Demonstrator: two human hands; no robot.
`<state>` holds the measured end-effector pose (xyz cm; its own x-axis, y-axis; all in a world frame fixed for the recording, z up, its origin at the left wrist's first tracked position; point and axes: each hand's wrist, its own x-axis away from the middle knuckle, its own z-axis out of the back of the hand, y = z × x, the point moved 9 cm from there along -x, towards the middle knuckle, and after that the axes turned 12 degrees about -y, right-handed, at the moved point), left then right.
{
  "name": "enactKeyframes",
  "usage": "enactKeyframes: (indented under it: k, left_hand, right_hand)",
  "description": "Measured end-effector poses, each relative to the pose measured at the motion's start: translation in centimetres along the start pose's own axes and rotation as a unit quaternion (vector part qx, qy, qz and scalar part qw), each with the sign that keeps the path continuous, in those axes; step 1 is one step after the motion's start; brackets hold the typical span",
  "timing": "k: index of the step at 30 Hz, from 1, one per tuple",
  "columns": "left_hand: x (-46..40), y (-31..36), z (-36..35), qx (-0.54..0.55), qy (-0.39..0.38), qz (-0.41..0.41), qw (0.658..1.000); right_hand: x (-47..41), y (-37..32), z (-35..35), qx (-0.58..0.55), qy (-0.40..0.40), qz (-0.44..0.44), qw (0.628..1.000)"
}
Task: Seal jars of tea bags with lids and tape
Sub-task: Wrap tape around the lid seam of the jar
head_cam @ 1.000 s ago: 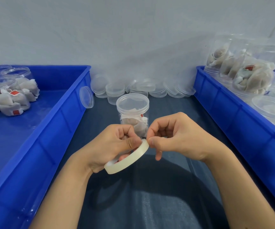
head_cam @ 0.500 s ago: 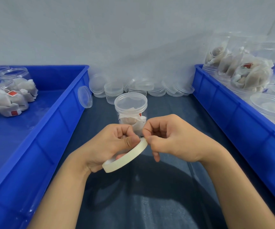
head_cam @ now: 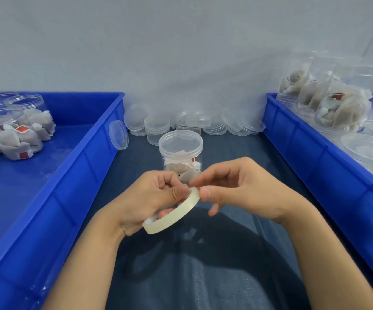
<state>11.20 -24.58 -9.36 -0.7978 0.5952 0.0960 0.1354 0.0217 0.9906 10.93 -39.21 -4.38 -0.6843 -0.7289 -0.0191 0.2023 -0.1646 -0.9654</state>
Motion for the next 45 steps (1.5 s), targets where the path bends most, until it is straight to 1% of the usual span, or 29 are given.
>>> enactKeyframes:
  k: [6,12,15,19,22,24,28,29,31,32,34,35,36,37,39,41,45]
  left_hand:
    - [0.0,0.1,0.1,-0.026,0.000,-0.003,1.000]
    - [-0.2,-0.1,0.2,-0.063,0.011,0.010,0.998]
    - [-0.1,-0.3,0.6,-0.088,0.034,0.031,0.995]
    - [0.1,-1.0,1.3,-0.115,0.068,0.073,0.988]
    - [0.2,-1.6,1.5,-0.120,0.076,0.104,0.984]
    - [0.2,-1.5,1.7,-0.149,0.098,0.115,0.977]
    - [0.4,-0.8,2.4,-0.261,0.178,0.130,0.940]
    - [0.6,-0.2,2.5,-0.308,0.203,0.125,0.921]
    - [1.1,1.4,2.2,-0.408,0.246,0.112,0.872]
    - [1.4,2.1,1.8,-0.439,0.264,0.100,0.853]
    - [2.1,3.7,0.6,-0.481,0.301,0.058,0.821]
    - [2.4,4.7,-0.1,-0.496,0.320,0.019,0.807]
    - [2.6,5.5,-1.0,-0.495,0.331,-0.033,0.803]
    - [2.8,6.2,-1.9,-0.477,0.328,-0.091,0.810]
    - [2.4,6.6,-3.8,-0.416,0.285,-0.177,0.845]
    - [1.6,6.3,-5.1,-0.380,0.238,-0.199,0.871]
    - [0.8,5.3,-4.3,-0.300,0.226,-0.190,0.907]
  right_hand:
    - [0.1,0.2,0.7,-0.001,0.026,-0.009,1.000]
    - [0.5,0.3,0.9,0.057,0.016,-0.047,0.997]
    - [0.7,0.4,1.2,0.095,0.019,-0.065,0.993]
    - [1.0,0.5,2.1,0.148,0.043,-0.084,0.985]
    - [1.2,0.6,2.6,0.171,0.066,-0.090,0.979]
    - [1.3,0.8,3.0,0.197,0.077,-0.099,0.972]
    - [1.2,0.9,2.8,0.223,0.067,-0.108,0.967]
    - [1.2,0.8,2.8,0.226,0.067,-0.100,0.967]
    - [1.2,0.2,3.0,0.236,0.077,-0.079,0.966]
    - [1.2,-0.1,3.1,0.239,0.083,-0.067,0.965]
    - [1.3,-0.7,3.1,0.243,0.093,-0.044,0.964]
    - [1.3,-1.0,3.1,0.249,0.097,-0.035,0.963]
    - [1.3,-1.3,3.0,0.260,0.102,-0.027,0.960]
    - [1.3,-1.6,2.9,0.277,0.108,-0.020,0.955]
    - [1.4,-2.2,2.9,0.314,0.127,-0.004,0.941]
    - [1.5,-2.6,3.0,0.334,0.144,0.005,0.932]
    - [1.7,-3.1,3.3,0.331,0.175,0.028,0.927]
